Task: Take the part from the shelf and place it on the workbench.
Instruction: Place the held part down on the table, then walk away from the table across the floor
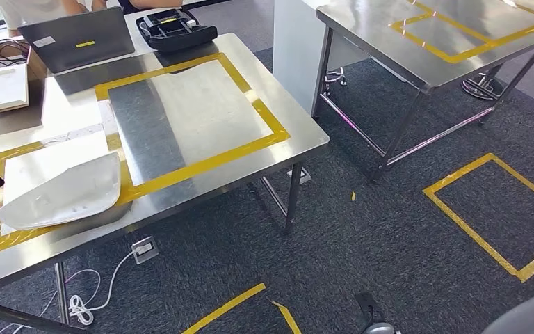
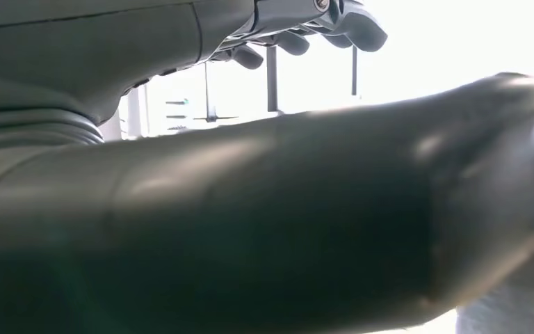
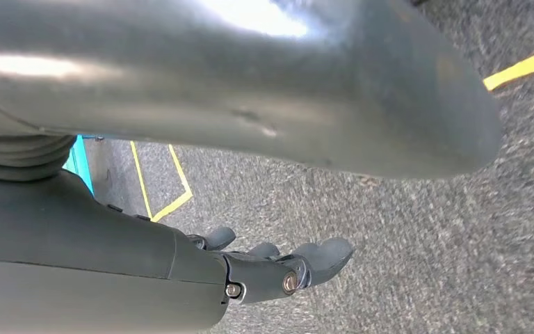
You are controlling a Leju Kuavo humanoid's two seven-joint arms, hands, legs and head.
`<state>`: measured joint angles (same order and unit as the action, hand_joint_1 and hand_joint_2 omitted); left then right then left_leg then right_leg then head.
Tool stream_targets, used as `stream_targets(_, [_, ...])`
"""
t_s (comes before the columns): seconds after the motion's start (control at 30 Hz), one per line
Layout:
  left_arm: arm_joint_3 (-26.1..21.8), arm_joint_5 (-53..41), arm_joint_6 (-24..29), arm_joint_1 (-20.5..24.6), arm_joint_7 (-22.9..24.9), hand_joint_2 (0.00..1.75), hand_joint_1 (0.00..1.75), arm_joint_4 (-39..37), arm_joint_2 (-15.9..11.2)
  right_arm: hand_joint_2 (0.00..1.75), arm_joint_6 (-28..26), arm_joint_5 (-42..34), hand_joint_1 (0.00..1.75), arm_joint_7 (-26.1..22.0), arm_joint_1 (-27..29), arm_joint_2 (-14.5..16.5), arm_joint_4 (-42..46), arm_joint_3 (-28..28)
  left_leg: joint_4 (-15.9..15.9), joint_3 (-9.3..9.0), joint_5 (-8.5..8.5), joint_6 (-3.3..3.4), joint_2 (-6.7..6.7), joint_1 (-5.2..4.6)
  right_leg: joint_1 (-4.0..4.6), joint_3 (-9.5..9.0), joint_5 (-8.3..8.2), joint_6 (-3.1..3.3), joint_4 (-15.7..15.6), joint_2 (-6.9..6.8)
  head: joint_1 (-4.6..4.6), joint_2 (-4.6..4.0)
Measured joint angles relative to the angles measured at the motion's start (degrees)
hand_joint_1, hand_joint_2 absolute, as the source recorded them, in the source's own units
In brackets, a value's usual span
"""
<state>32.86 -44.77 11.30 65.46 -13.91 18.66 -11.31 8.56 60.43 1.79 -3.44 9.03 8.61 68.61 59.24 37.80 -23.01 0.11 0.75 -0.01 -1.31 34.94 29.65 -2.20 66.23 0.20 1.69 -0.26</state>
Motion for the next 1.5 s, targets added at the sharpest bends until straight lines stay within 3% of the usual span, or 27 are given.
stream_targets(0.07, [0.1,-1.2,0.0,2.2,0.7,0.00,0.00,0.1,-1.7,0.00,0.0,0.0,0.00,0.0,-0.1,-0.1,0.0,0.0,0.8,1.09,0.62,-0.78,0.01,-0.01,0.18,-2.66,0.64,0.90,-4.4,0.26,0.10,0.00])
stream_targets(0.17, [0.4,-2.3,0.8,6.2,1.5,0.00,0.00,0.4,-5.2,0.00,0.0,-0.1,0.00,-0.4,-0.1,-0.1,0.0,0.0,0.9,1.66,1.30,-1.90,-0.10,0.08,0.38,-1.97,-0.05,2.83,-4.8,0.41,0.10,0.00])
stream_targets(0.23, [0.3,-2.0,2.6,8.3,2.0,0.00,0.00,0.9,-8.6,0.00,-0.1,-0.3,0.00,-0.6,-0.2,-0.1,0.0,0.1,3.2,2.72,-1.56,-2.64,-0.37,0.23,0.24,-0.88,-1.31,3.75,-5.0,0.42,0.06,0.00])
stream_targets(0.3, [-0.5,-0.2,5.0,9.2,2.1,0.00,0.00,1.5,-12.0,0.00,-0.3,-0.4,0.00,-0.8,-0.2,-0.1,0.0,0.2,9.4,4.40,-6.91,-3.19,-0.58,0.25,0.25,0.54,-2.57,4.17,-5.1,0.55,0.05,0.00])
stream_targets(0.37, [-1.8,3.4,7.4,8.2,1.8,0.00,0.00,2.1,-14.9,0.00,-0.6,-0.6,0.00,-0.9,-0.2,-0.1,0.0,0.4,15.4,5.12,-9.71,-3.33,-0.60,0.23,0.38,2.08,-3.81,4.31,-5.1,0.62,0.06,0.00])
stream_targets(0.43, [-4.9,10.2,9.9,3.7,0.4,0.00,0.00,3.3,-18.0,0.00,-1.0,-1.1,0.00,-0.9,-0.4,0.2,0.0,0.6,14.9,2.40,-8.15,-2.85,-0.63,0.05,0.58,3.64,-5.14,4.43,-5.1,0.76,0.06,0.00])
stream_targets(0.47, [-7.3,14.4,11.3,0.0,-1.1,0.00,0.00,4.2,-19.6,0.00,-1.1,-1.3,0.00,-0.9,-0.5,0.5,0.0,0.6,12.0,-0.47,-6.97,-2.22,-0.64,-0.22,0.65,4.31,-5.84,4.50,-5.2,0.95,0.07,0.00])
stream_targets(0.5, [-10.0,18.1,12.6,-4.1,-2.8,0.00,0.00,5.2,-21.2,0.00,-1.2,-1.5,0.00,-0.9,-0.7,1.0,0.0,0.7,7.8,-4.06,-6.96,-1.19,-0.51,-0.62,0.66,4.81,-6.49,4.50,-5.3,1.20,0.08,0.00])
stream_targets(0.57, [-14.6,22.3,14.8,-11.6,-6.2,0.00,0.00,7.0,-23.5,0.00,-1.3,-1.5,0.00,-1.0,-0.6,1.9,0.0,0.9,1.0,-9.03,-7.93,-0.14,0.08,-1.33,0.57,5.08,-7.71,4.17,-5.8,1.57,0.02,0.00])
stream_targets(0.6, [-16.4,22.9,15.3,-14.2,-7.0,0.00,0.00,7.6,-24.3,0.00,-1.4,-1.5,0.00,-1.0,-0.5,2.2,0.0,1.1,-0.7,-9.91,-8.38,0.05,0.36,-1.58,0.51,5.04,-8.30,3.81,-6.1,1.53,-0.09,0.00])
stream_targets(0.67, [-19.2,22.3,15.3,-17.3,-6.7,0.00,0.00,8.6,-25.2,0.00,-1.4,-1.5,0.00,-1.0,-0.4,2.4,0.0,1.4,-1.8,-9.31,-6.97,0.06,0.44,-1.58,0.58,4.96,-9.20,3.00,-6.8,1.16,-0.38,0.00])
stream_targets(0.7, [-20.3,21.8,15.0,-18.3,-6.0,0.00,0.00,9.0,-25.5,0.00,-1.3,-1.5,0.00,-1.0,-0.5,2.4,0.0,1.4,-2.2,-8.93,-6.10,0.34,0.40,-1.39,0.63,5.16,-8.51,2.65,-6.6,0.89,-0.38,0.00])
stream_targets(0.73, [-21.2,21.3,14.7,-19.1,-5.4,0.00,0.00,9.4,-25.8,0.00,-1.3,-1.5,0.00,-1.0,-0.6,2.4,0.0,1.5,-2.7,-8.37,-5.12,0.63,0.36,-1.13,0.66,5.59,-6.61,2.33,-5.4,0.70,-0.37,0.00])
stream_targets(0.83, [-23.3,21.1,14.0,-21.3,-3.8,0.00,0.00,10.4,-26.3,0.00,-1.3,-1.5,0.00,-1.0,-0.8,2.3,0.0,1.5,-3.0,-5.77,-2.43,0.97,0.15,-0.74,0.57,7.82,2.34,1.41,4.2,0.38,-0.26,0.00])
stream_targets(0.87, [-24.2,22.0,13.5,-22.8,-3.0,0.00,0.00,10.6,-26.3,0.00,-1.3,-1.5,0.00,-1.0,-0.9,2.3,0.0,1.6,-2.9,-4.79,-1.61,0.88,0.12,-0.69,0.53,8.08,3.53,1.19,7.4,0.34,-0.23,0.00])
stream_targets(0.9, [-25.6,24.0,12.6,-25.2,-2.1,0.00,0.00,10.8,-26.2,0.00,-1.4,-1.5,0.00,-1.1,-0.9,2.2,0.0,1.6,-2.9,-3.80,-0.86,0.73,0.22,-0.62,0.51,7.54,3.20,1.01,9.1,0.30,-0.19,0.00])
stream_targets(0.93, [-27.5,27.2,11.4,-28.6,-1.6,0.00,0.00,10.9,-25.8,0.00,-1.5,-1.5,0.00,-1.1,-1.0,2.2,0.0,1.6,-2.8,-2.91,-0.21,0.51,0.46,-0.55,0.47,5.97,1.81,0.84,8.9,0.27,-0.18,0.00])
stream_targets(1.0, [-33.5,35.6,8.2,-37.4,-2.7,0.00,0.00,10.0,-23.5,0.00,-1.9,-1.5,0.00,-1.1,-1.1,2.1,0.0,1.7,-2.2,-1.36,0.72,-0.06,1.23,-0.45,0.27,-0.16,-0.06,0.31,2.7,0.32,-0.15,0.00])
stream_targets(1.07, [-40.2,41.6,6.5,-45.9,-3.4,0.00,0.00,7.1,-19.5,0.00,-2.1,-1.2,0.00,-0.8,-1.1,2.1,0.0,1.9,-1.2,-0.30,1.21,-0.65,1.99,-0.46,0.39,-5.47,1.32,0.92,-4.7,0.92,-0.06,0.00])
stream_targets(1.1, [-42.9,42.5,6.8,-49.4,-1.5,0.00,0.00,5.2,-17.1,0.00,-2.0,-0.7,0.00,-0.4,-1.0,2.0,0.0,1.9,-1.0,-0.11,1.46,-0.95,2.22,-0.52,0.54,-6.57,2.28,1.59,-6.7,1.19,-0.02,0.00])
stream_targets(1.13, [-45.1,42.5,7.4,-52.4,2.3,0.00,0.00,3.1,-14.6,0.00,-1.8,0.1,0.00,0.0,-0.8,1.8,0.0,1.8,-1.1,-0.15,1.79,-1.21,2.37,-0.50,0.70,-6.62,2.33,2.48,-7.2,1.33,-0.03,0.00])
stream_targets(1.2, [-47.7,41.5,8.4,-57.4,13.2,0.00,0.00,-0.6,-9.6,0.00,-1.3,1.7,0.00,1.1,-0.5,1.4,0.0,1.5,-1.2,-0.04,1.68,-1.82,1.95,-0.43,0.50,-6.02,1.42,3.50,-7.5,1.04,-0.20,0.00])
stream_targets(1.27, [-49.1,41.4,8.9,-61.1,22.5,0.00,0.00,-3.1,-5.4,0.00,-1.1,2.5,0.00,2.1,-0.4,0.9,0.0,1.2,2.0,1.41,-2.57,-2.42,0.67,-0.12,0.31,-4.85,0.04,4.11,-7.8,0.53,-0.39,0.00])
stream_targets(1.33, [-50.4,41.8,9.3,-63.1,28.9,0.00,0.00,-4.9,-1.5,0.00,-1.6,2.6,0.00,3.3,-0.4,0.2,0.0,1.1,9.2,3.31,-8.78,-2.89,-0.31,0.20,0.39,-3.26,-1.25,4.17,-7.8,-0.16,-0.49,0.00])
stream_targets(1.37, [-51.1,42.0,9.1,-63.5,31.3,0.00,0.00,-5.5,0.3,0.00,-2.0,2.5,0.00,4.0,-0.4,-0.2,0.0,1.0,12.8,3.71,-10.39,-3.04,-0.45,0.33,0.39,-2.42,-1.89,4.03,-7.7,-0.54,-0.50,0.00])
stream_targets(1.43, [-52.2,42.2,8.0,-64.2,33.7,0.00,0.00,-6.3,4.1,0.00,-2.7,1.9,0.00,4.9,-0.4,-1.3,0.0,1.1,15.5,2.23,-9.57,-3.19,-0.47,0.71,0.29,-0.72,-3.16,3.55,-7.6,-1.13,-0.50,0.00])
stream_targets(1.5, [-52.6,41.9,5.9,-64.5,32.7,0.00,0.00,-6.7,7.3,0.00,-2.8,1.5,0.00,4.8,-0.6,-2.6,0.0,1.1,10.3,-3.40,-7.34,-3.24,-0.50,1.28,0.16,0.72,-4.37,2.87,-7.4,-1.44,-0.49,0.00])
